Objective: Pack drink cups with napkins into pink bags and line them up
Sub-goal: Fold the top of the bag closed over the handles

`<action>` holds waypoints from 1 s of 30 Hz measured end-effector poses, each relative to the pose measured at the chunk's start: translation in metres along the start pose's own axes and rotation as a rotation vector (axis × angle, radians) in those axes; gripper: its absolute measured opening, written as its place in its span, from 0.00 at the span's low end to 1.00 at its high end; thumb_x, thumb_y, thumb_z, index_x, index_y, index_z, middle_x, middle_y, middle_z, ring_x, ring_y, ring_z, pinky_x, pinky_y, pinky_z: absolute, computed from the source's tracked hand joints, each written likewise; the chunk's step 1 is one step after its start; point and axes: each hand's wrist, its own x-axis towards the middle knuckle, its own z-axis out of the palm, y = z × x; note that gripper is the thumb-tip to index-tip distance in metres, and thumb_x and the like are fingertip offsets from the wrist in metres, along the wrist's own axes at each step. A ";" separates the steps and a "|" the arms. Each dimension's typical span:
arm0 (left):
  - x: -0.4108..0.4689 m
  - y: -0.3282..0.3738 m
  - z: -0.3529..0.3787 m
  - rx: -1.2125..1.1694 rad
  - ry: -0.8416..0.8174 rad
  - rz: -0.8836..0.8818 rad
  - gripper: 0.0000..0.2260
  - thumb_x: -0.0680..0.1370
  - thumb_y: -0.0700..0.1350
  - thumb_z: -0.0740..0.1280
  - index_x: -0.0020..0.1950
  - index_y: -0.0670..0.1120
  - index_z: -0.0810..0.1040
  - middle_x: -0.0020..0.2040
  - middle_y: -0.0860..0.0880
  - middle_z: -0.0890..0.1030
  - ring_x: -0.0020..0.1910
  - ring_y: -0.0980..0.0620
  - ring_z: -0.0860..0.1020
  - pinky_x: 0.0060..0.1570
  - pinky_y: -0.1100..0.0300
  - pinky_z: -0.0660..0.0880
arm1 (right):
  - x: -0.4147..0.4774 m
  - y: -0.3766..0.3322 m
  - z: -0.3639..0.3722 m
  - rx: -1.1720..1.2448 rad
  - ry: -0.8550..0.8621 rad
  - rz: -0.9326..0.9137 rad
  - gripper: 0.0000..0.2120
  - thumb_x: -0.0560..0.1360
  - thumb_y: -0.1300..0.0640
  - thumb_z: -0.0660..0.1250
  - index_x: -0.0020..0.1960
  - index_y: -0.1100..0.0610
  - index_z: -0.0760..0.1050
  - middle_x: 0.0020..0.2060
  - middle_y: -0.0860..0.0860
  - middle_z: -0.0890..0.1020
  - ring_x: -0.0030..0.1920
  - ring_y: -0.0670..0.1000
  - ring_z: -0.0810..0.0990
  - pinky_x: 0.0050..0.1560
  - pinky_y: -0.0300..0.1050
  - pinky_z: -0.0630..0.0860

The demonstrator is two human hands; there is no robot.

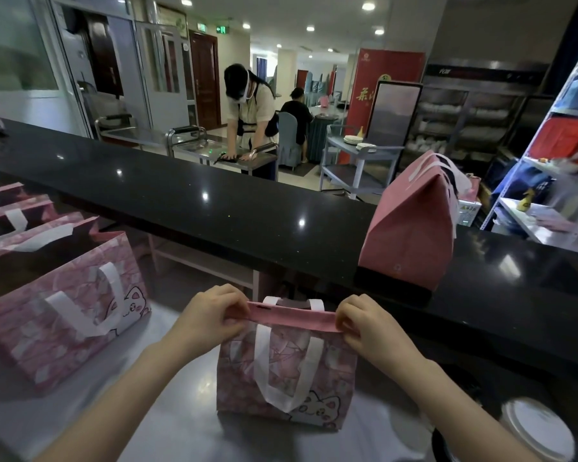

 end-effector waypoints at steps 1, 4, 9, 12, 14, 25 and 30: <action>0.000 0.001 -0.001 0.029 -0.001 0.022 0.07 0.69 0.45 0.75 0.46 0.52 0.82 0.47 0.60 0.79 0.46 0.60 0.76 0.47 0.65 0.76 | 0.001 -0.001 -0.001 0.001 -0.012 -0.003 0.06 0.73 0.56 0.70 0.50 0.51 0.77 0.51 0.42 0.75 0.52 0.44 0.72 0.50 0.38 0.73; 0.004 0.009 0.000 0.147 0.040 0.047 0.07 0.71 0.49 0.72 0.48 0.54 0.78 0.45 0.60 0.79 0.44 0.57 0.75 0.51 0.56 0.73 | 0.007 -0.006 -0.004 0.015 -0.023 0.020 0.06 0.75 0.53 0.68 0.51 0.50 0.77 0.51 0.41 0.77 0.51 0.44 0.73 0.50 0.39 0.74; 0.012 0.026 0.015 0.155 0.081 0.031 0.13 0.72 0.47 0.70 0.55 0.55 0.77 0.48 0.60 0.79 0.50 0.56 0.73 0.56 0.57 0.67 | 0.014 -0.021 0.005 0.115 -0.001 0.131 0.10 0.74 0.57 0.69 0.54 0.48 0.73 0.48 0.42 0.80 0.47 0.46 0.79 0.47 0.45 0.78; 0.011 0.024 0.021 0.175 0.071 0.038 0.10 0.74 0.52 0.69 0.54 0.54 0.79 0.48 0.58 0.78 0.51 0.55 0.75 0.58 0.57 0.67 | 0.016 -0.025 0.010 0.140 0.014 0.180 0.12 0.73 0.56 0.69 0.55 0.47 0.77 0.48 0.42 0.80 0.48 0.45 0.79 0.49 0.44 0.77; 0.012 0.023 0.022 0.180 0.041 0.044 0.12 0.75 0.56 0.69 0.56 0.54 0.79 0.49 0.57 0.78 0.51 0.55 0.75 0.57 0.58 0.66 | 0.018 -0.026 0.012 0.165 0.015 0.227 0.11 0.72 0.58 0.70 0.53 0.46 0.79 0.45 0.42 0.82 0.47 0.45 0.80 0.48 0.45 0.78; 0.018 0.028 0.025 0.157 0.027 0.040 0.07 0.74 0.55 0.70 0.47 0.53 0.82 0.42 0.60 0.78 0.43 0.56 0.76 0.50 0.61 0.63 | 0.022 -0.026 0.007 0.163 -0.036 0.295 0.09 0.71 0.63 0.69 0.45 0.50 0.82 0.40 0.47 0.84 0.43 0.47 0.81 0.45 0.48 0.81; 0.022 0.033 0.019 0.174 -0.001 0.123 0.10 0.74 0.56 0.67 0.52 0.56 0.81 0.46 0.59 0.79 0.47 0.56 0.73 0.51 0.58 0.66 | 0.029 -0.036 0.003 0.101 -0.091 0.209 0.11 0.72 0.55 0.70 0.54 0.47 0.79 0.49 0.46 0.82 0.48 0.49 0.80 0.49 0.48 0.78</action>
